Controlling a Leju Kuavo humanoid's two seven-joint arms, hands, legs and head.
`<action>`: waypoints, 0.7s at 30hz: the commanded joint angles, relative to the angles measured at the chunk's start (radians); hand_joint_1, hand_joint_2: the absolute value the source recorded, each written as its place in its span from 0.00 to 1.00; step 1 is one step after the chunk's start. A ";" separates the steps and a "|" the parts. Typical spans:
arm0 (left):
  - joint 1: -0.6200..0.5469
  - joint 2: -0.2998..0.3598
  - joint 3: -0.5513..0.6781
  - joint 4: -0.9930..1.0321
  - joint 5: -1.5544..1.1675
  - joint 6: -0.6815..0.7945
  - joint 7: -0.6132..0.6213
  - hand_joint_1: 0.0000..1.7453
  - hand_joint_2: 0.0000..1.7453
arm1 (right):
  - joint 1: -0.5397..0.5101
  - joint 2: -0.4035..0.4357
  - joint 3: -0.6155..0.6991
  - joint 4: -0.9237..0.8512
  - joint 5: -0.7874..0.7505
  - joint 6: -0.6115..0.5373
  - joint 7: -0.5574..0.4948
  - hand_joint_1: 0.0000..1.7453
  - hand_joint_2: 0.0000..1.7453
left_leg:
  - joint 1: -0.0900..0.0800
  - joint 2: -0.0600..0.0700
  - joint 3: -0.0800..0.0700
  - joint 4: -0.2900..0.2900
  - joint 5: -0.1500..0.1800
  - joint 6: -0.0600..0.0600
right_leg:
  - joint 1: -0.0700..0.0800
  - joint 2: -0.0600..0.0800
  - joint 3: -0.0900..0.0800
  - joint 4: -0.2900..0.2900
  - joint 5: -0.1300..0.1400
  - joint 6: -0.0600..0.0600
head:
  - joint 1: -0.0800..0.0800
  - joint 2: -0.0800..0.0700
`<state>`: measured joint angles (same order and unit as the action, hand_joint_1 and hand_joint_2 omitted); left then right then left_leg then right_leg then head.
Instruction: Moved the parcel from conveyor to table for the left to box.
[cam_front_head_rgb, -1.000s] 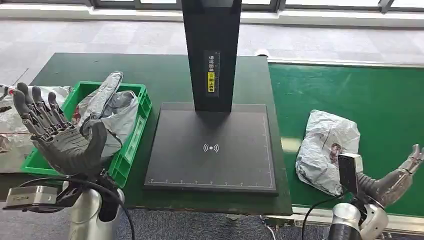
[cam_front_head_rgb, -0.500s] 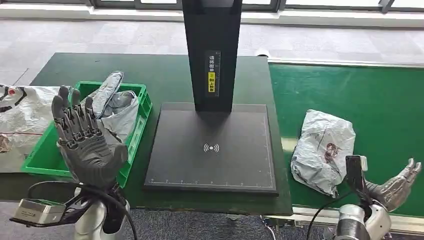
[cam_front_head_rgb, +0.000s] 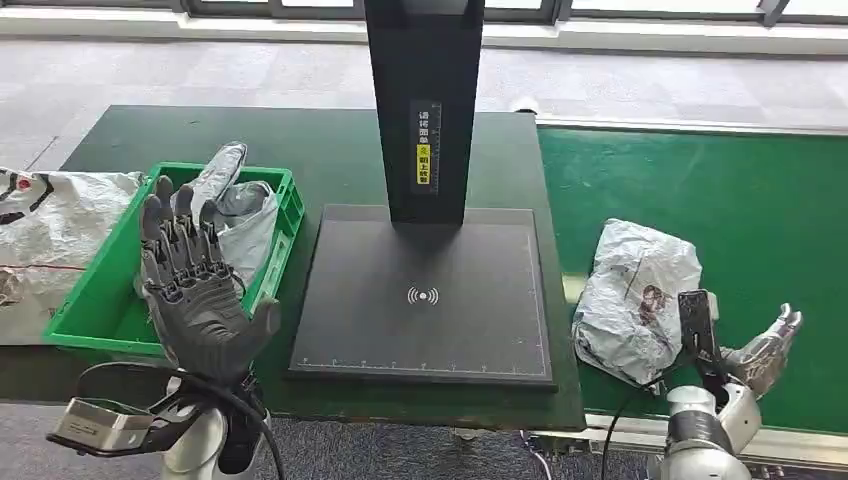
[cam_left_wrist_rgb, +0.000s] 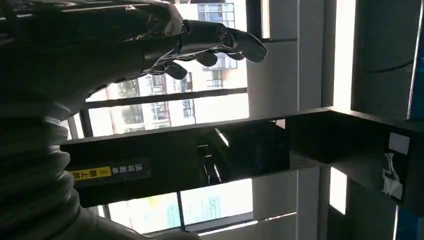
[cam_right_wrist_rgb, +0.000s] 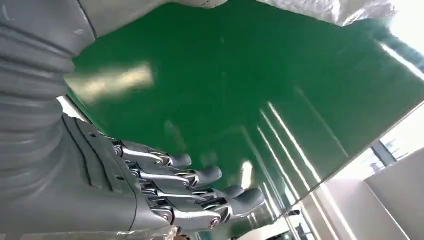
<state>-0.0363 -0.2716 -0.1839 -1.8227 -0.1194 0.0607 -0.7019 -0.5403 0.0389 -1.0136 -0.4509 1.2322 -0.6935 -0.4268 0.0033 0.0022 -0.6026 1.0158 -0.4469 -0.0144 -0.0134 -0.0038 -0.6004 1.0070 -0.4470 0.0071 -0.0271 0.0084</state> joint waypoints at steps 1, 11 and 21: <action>-0.016 0.055 -0.061 0.079 -0.004 0.013 0.004 0.00 1.00 | -0.125 -0.041 0.111 0.078 0.062 -0.005 0.064 0.00 1.00 | -0.001 0.003 0.002 -0.002 0.000 0.000 | -0.001 0.003 0.001 -0.001 0.001 0.000 | 0.000 0.000; -0.006 0.063 -0.079 0.089 -0.011 0.028 0.004 0.00 1.00 | -0.143 -0.011 0.137 0.009 0.067 -0.005 0.008 0.00 1.00 | -0.001 0.002 0.003 -0.002 0.000 0.000 | -0.001 0.002 0.002 -0.001 0.000 0.000 | 0.000 0.000; -0.019 0.082 -0.106 0.093 -0.001 0.064 0.004 0.00 1.00 | -0.156 0.019 0.250 0.067 0.194 -0.005 0.083 0.00 1.00 | 0.000 0.004 0.004 -0.003 0.000 0.000 | 0.000 0.004 0.003 -0.002 0.001 -0.001 | 0.000 0.000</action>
<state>-0.0347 -0.2506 -0.2319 -1.7781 -0.1278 0.1042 -0.7015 -0.6462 0.0309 -0.8766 -0.4437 1.3471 -0.6977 -0.4295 0.0031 0.0020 -0.6028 1.0158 -0.4468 -0.0143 -0.0136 -0.0040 -0.6003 1.0070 -0.4470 0.0072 -0.0271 0.0084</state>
